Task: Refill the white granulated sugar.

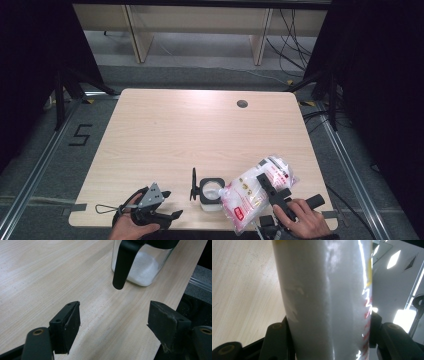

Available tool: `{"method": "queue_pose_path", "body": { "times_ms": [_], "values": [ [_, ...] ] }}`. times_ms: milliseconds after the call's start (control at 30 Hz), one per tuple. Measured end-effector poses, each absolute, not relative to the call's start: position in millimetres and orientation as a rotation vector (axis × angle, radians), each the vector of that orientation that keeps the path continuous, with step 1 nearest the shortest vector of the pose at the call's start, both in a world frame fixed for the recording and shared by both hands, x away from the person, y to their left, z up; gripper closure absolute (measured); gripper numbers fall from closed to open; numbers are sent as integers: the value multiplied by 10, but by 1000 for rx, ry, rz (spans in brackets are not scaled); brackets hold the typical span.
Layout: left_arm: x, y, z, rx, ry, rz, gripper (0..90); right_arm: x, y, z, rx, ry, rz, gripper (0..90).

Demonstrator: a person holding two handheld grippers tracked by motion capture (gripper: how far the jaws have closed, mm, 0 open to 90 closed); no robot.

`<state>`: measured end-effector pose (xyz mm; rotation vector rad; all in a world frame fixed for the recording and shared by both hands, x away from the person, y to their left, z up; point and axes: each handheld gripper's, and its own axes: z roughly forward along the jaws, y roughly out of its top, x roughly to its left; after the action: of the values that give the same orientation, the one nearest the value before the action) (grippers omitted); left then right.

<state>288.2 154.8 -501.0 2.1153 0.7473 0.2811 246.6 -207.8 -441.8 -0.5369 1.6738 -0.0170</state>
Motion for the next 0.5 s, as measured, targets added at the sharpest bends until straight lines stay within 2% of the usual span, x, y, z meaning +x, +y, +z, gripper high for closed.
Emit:
{"method": "queue_pose_path", "body": {
  "times_ms": [500],
  "values": [
    [2869,1535,-5010,2089,762,262,257,2466,-2081,-4420,-533,1677,-14,484]
  ]
}}
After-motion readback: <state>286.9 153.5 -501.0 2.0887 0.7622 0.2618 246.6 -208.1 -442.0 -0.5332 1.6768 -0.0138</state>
